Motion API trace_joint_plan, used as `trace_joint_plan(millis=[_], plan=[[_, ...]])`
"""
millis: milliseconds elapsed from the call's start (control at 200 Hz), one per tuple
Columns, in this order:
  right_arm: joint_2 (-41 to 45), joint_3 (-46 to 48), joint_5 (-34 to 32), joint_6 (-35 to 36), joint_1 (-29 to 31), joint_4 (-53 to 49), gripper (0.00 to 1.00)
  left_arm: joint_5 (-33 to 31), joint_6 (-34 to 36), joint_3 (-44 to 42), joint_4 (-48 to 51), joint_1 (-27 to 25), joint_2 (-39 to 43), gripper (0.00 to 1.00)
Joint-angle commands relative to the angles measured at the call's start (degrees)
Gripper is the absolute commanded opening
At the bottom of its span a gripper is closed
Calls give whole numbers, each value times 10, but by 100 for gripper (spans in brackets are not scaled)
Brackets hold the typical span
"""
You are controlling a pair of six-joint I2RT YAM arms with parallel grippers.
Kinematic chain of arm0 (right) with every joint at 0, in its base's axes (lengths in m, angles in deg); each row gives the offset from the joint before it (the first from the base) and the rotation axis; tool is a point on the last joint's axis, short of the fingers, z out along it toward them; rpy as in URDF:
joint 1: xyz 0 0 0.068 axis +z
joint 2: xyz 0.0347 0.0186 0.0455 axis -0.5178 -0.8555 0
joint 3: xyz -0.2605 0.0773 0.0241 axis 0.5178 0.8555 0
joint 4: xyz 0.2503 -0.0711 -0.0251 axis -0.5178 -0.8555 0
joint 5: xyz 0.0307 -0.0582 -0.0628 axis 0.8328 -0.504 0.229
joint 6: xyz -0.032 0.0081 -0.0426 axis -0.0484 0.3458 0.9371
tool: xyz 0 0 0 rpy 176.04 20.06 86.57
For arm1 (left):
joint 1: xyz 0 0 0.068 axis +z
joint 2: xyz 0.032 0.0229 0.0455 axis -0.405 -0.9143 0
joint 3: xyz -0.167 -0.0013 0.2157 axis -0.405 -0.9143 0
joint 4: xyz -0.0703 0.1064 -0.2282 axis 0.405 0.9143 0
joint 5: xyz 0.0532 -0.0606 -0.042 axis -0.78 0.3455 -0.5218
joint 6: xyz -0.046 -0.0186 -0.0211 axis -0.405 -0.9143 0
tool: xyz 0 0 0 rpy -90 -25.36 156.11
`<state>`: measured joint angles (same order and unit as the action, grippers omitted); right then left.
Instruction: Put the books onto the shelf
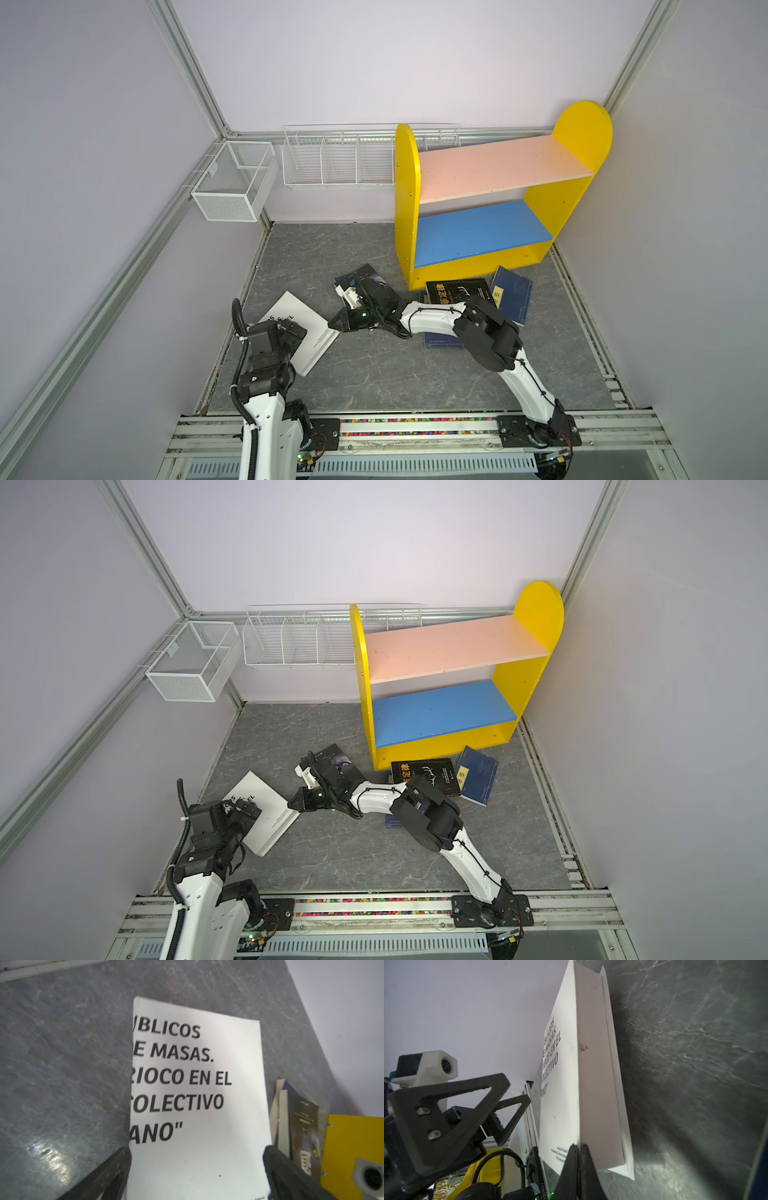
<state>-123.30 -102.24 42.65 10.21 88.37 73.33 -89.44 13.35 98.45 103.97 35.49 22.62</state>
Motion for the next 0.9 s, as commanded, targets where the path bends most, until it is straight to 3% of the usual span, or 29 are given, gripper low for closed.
trace_joint_plan(millis=[0, 280, 510, 745, 895], plan=[[75, 25, 0, -38, -19, 12, 7, 50, 21, 44, 20, -2, 13, 99], [175, 49, -34, -13, -54, -67, 7, 168, 0, 73, -8, -2, 16, 99], [211, 101, -83, -14, -104, -97, 7, 335, -88, -15, -169, -2, -11, 99], [222, 166, -109, -17, -140, -97, 7, 346, -132, -69, -221, -20, -9, 99], [223, 202, -119, -21, -151, -94, 7, 310, -152, -85, -276, -84, -52, 99]])
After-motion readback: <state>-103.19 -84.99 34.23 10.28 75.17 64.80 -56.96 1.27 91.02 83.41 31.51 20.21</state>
